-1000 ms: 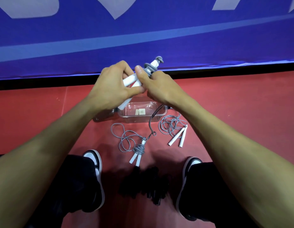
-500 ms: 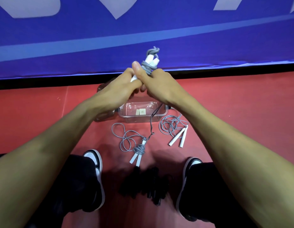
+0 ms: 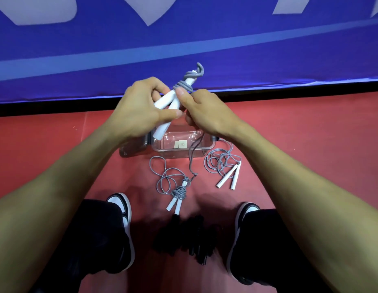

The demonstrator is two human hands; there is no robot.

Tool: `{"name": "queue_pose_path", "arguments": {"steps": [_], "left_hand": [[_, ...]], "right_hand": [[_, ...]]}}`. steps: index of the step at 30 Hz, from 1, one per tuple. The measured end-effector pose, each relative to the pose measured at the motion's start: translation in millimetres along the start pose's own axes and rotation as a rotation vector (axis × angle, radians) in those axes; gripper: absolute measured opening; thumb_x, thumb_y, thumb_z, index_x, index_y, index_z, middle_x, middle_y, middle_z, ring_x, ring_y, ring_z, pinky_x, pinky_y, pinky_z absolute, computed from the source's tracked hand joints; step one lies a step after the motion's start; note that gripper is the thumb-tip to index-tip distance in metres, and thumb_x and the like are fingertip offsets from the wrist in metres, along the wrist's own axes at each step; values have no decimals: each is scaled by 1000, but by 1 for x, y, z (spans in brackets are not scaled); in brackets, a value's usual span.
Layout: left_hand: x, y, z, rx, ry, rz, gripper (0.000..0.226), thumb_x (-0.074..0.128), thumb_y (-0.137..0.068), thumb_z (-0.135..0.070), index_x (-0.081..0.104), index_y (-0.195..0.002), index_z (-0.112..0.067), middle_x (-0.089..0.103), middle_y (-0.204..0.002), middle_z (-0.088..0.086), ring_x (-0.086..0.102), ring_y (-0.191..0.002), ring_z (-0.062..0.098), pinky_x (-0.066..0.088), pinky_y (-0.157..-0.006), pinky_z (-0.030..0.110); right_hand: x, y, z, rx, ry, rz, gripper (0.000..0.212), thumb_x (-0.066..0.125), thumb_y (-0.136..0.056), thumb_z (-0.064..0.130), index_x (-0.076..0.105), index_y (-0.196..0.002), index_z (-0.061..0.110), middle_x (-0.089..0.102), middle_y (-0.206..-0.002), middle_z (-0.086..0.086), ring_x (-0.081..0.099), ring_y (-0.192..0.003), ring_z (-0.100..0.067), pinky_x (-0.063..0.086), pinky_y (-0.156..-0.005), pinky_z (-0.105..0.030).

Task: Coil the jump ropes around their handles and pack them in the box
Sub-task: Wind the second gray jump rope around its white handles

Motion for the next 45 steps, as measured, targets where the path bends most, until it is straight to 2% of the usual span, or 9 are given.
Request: {"name": "queue_pose_path", "arguments": {"steps": [5, 9, 11, 15, 19, 28, 35, 42, 45], "left_hand": [[2, 3, 2, -79, 18, 62, 45, 78, -67, -39, 56, -97, -15, 70, -92, 12, 68, -84, 30, 56, -81, 55], [15, 7, 0, -92, 147, 168, 32, 68, -94, -12, 43, -112, -3, 69, -75, 5, 70, -65, 19, 55, -58, 32], [19, 9, -3, -91, 188, 198, 26, 62, -99, -12, 38, -107, -12, 65, -74, 7, 65, -63, 22, 53, -59, 35], [25, 9, -10, -108, 357, 226, 9, 48, -106, -24, 47, -108, -15, 60, -79, 10, 54, -68, 22, 46, -63, 35], [24, 5, -10, -136, 435, 166, 35, 34, -108, -26, 62, -101, -7, 60, -81, 16, 51, -64, 19, 42, -61, 31], [24, 6, -8, -60, 542, 264, 27, 53, -102, -9, 60, -128, -5, 61, -91, 6, 57, -77, 8, 46, -72, 21], [12, 1, 2, -86, 332, 73, 41, 86, -76, -13, 57, -104, -5, 68, -84, 17, 66, -70, 17, 55, -64, 27], [22, 5, 3, -96, 359, 197, 53, 76, -78, -17, 43, -119, -12, 63, -95, 18, 68, -84, 33, 58, -83, 53], [21, 6, 1, -36, 352, 211, 37, 73, -84, -8, 49, -107, -24, 63, -91, 10, 67, -78, 23, 59, -79, 48]], "right_hand": [[5, -4, 8, -56, 76, -5, 45, 38, -108, 33, 45, -68, 14, 48, -62, 0, 41, -57, -15, 31, -57, -33], [4, -3, 6, -69, 108, -55, 51, 38, -107, 36, 55, -69, 8, 60, -67, -10, 53, -69, -27, 36, -65, -37], [4, -1, 4, -49, 102, -66, 57, 35, -107, 40, 55, -67, 5, 61, -68, -18, 53, -70, -31, 41, -68, -41], [-2, -1, -1, 20, 76, -73, 62, 32, -108, 44, 61, -72, 3, 55, -58, -5, 53, -71, -30, 40, -69, -37], [-6, 1, -6, 88, -2, -66, 70, 31, -106, 50, 69, -78, -1, 53, -41, 7, 50, -52, -14, 41, -63, -31], [-1, 0, -11, 114, -58, 21, 80, 26, -105, 57, 69, -90, -9, 66, -56, -6, 61, -48, -15, 51, -63, -30], [8, 5, -8, 130, -241, 145, 76, 24, -107, 52, 61, -60, 6, 62, -49, -7, 54, -41, -18, 43, -48, -24], [8, 4, -6, 132, -214, 127, 79, 24, -107, 53, 64, -58, 5, 64, -51, -9, 57, -44, -21, 46, -53, -29], [7, 6, -7, 144, -124, 126, 80, 23, -106, 55, 64, -57, 7, 65, -50, -6, 60, -42, -19, 48, -51, -26]]}}
Point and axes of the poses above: each hand's wrist, its own y-axis away from the middle knuckle, its own x-axis out of the palm, z = x × y, the point moved 6 cm from there along -y, towards the middle knuckle
